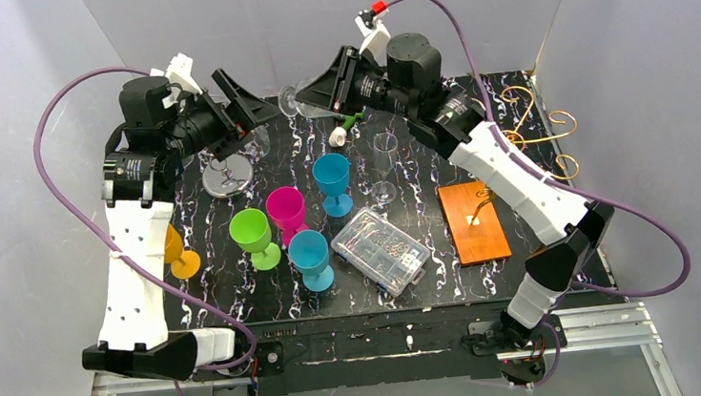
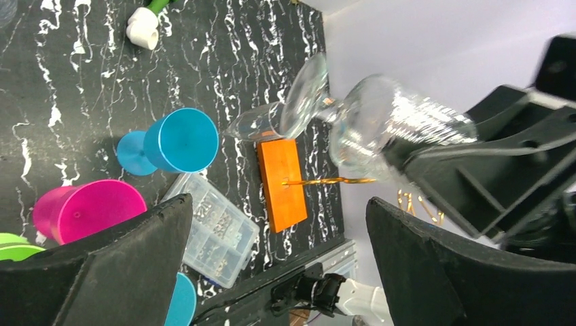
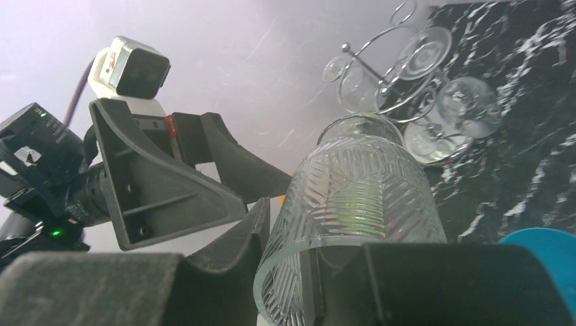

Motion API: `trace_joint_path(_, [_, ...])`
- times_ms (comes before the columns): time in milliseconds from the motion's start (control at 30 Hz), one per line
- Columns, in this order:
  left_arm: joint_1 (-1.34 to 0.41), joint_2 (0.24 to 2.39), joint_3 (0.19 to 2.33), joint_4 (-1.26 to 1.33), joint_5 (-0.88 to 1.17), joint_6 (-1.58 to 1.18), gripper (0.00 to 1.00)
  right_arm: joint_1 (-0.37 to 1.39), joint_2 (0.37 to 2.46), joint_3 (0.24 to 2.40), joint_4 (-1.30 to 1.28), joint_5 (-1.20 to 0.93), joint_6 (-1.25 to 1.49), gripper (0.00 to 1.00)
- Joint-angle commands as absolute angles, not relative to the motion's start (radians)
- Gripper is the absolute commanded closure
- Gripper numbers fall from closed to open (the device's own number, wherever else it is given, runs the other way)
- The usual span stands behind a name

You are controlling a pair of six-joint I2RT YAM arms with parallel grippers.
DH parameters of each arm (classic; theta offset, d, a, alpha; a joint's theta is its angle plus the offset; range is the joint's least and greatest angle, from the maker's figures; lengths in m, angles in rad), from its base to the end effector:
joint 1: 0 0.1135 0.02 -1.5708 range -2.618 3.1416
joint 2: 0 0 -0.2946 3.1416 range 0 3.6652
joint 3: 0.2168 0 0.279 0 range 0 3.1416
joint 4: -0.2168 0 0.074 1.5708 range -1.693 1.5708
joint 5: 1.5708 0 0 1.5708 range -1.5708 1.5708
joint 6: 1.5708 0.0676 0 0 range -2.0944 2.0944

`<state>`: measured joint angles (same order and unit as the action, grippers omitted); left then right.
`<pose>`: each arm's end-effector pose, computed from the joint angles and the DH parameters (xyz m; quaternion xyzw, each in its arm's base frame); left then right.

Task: Take the wine glass off the wine glass rack
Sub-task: Place the wine glass at the center of the board.

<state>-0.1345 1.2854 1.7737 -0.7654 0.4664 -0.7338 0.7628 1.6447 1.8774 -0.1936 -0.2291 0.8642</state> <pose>0.2722 -0.0675 0.5402 -0.0961 0.7829 -0.4139 0.4544 0.3022 0.3101 0.5340 -0.0474 0.6919 0.5748 0.4343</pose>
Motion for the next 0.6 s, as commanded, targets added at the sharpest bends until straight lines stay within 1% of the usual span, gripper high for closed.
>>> trace_joint_path(0, [-0.166, 1.275, 1.798, -0.833, 0.392, -0.650, 0.02, 0.750, 1.698, 2.067, -0.345, -0.144, 0.714, 0.99])
trace_joint_path(167, [-0.222, 1.273, 1.812, -0.889, 0.321, -0.582, 0.02, 0.739, 1.798, 2.235, -0.524, -0.059, 0.607, 0.99])
trace_joint_path(233, [-0.243, 1.271, 1.810, -0.907, 0.301, -0.561, 0.02, 0.736, 1.808, 2.264, -0.563, -0.041, 0.575, 0.99])
trace_joint_path(400, [-0.272, 1.245, 1.780, -0.923, 0.261, -0.526, 0.02, 0.736, 1.790, 2.267, -0.638, -0.089, 0.546, 0.99])
trace_joint_path(567, [-0.275, 1.210, 1.750, -0.932, 0.215, -0.496, 0.02, 0.736, 1.729, 2.211, -0.735, -0.155, 0.535, 0.99])
